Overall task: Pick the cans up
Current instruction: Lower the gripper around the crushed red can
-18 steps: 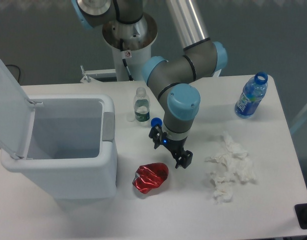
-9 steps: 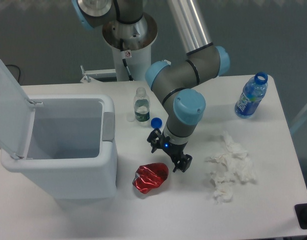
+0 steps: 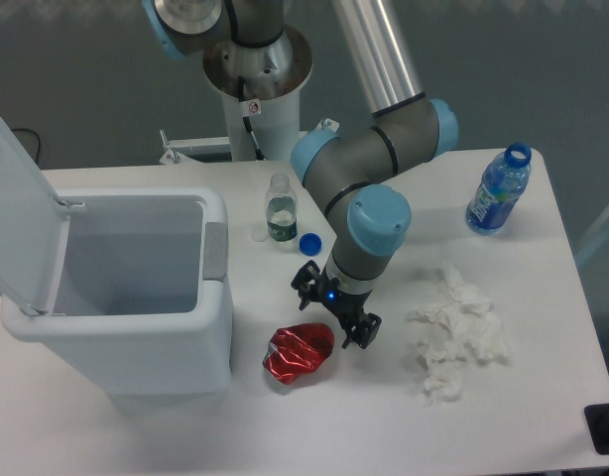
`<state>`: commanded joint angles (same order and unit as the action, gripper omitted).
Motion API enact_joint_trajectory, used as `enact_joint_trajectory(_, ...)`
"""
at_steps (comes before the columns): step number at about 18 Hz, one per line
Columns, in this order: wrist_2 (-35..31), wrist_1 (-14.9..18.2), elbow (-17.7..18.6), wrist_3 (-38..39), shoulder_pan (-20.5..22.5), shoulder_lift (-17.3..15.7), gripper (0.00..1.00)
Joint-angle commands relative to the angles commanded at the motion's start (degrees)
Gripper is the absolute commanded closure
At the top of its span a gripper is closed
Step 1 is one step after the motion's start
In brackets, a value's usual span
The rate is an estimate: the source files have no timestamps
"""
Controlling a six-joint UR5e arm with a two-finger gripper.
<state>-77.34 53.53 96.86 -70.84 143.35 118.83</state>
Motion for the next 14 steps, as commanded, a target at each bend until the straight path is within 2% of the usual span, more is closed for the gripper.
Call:
enact_joint_trajectory(5,0.0,-1.9,-0.7,0.0,-0.4,1.3,0.00)
enact_joint_trajectory(14,-0.1,-1.9,-0.8,-0.1,-0.8,1.5,0.00)
